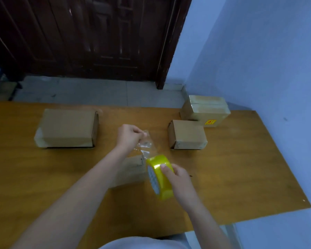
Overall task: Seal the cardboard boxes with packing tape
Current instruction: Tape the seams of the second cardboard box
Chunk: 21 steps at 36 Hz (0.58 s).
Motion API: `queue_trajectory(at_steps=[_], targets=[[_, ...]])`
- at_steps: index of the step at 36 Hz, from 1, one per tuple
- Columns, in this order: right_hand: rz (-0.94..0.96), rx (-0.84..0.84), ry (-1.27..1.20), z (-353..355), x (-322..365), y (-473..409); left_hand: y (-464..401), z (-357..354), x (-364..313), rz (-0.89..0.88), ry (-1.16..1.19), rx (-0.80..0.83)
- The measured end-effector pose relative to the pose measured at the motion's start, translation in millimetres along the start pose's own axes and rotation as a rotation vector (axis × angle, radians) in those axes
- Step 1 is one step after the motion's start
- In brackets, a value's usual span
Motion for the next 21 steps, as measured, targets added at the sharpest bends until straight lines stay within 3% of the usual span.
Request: queue_trajectory(at_steps=[6,15,21], targets=[[-0.165,0.045,0.303,-3.1,-34.8,11.6,-6.2,-5.2,19.3,-0.042,-0.081,0.063],[-0.329,0.128,0.072,-20.3,-63.8,17.8,-7.5,-22.6,51.1,-0.136,-0.102,0.101],[-0.419,0.133,0.079,-16.9,-68.1,21.1,-6.6,-28.7,67.2,-0.243,-0.202,0.009]])
Point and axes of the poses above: each hand's wrist, its own y-axis away from the middle knuckle, its own z-axis out of the back of the hand, x = y × z, the point moved 3 cm from there along -y, towards the middle knuckle, and after that the axes turned 4 degrees about z, right-handed, at the moved point
